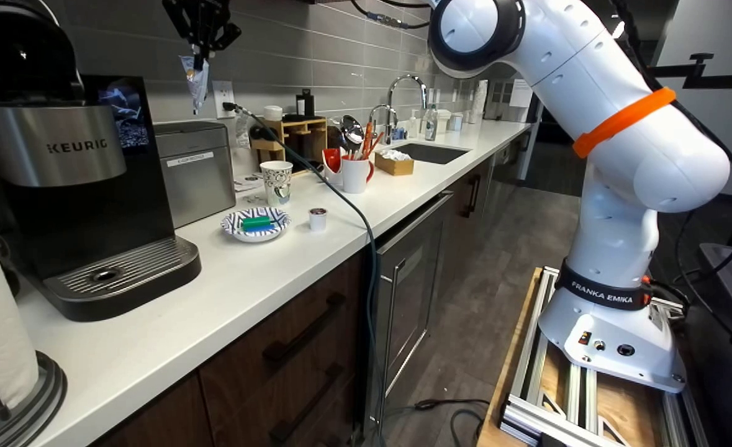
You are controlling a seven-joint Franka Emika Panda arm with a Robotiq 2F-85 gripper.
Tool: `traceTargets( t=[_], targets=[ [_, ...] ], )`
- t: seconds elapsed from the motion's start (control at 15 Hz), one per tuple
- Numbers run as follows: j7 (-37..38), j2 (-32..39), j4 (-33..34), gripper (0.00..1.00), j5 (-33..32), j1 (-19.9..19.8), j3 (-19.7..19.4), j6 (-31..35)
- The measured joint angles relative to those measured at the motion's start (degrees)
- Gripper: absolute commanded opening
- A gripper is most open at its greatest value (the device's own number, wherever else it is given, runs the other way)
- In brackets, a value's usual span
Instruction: Remove the grey packet from the top cabinet
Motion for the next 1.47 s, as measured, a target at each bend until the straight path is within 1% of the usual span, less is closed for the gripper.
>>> traceTargets(
  t=[0.27,0.53,0.67,1.13,1.47],
  targets=[
    [5.55,-1.81,-0.07,0.01,-0.09,0.21,-0.86,-0.3],
    [14.5,-3.45,-0.23,0.03,0.42,0.16,-0.89,-2.18],
    [17.38,-4.02,-0.31,0.03,0.77,0.03,-0.83,-3.07],
    [17.93,-4.1,-0.71,0.01,0.38,0.13,-0.85,-3.26],
    [17.92,-4.35,-0.6,0.01,0.14,0.75,-0.74,-6.94]
  ],
)
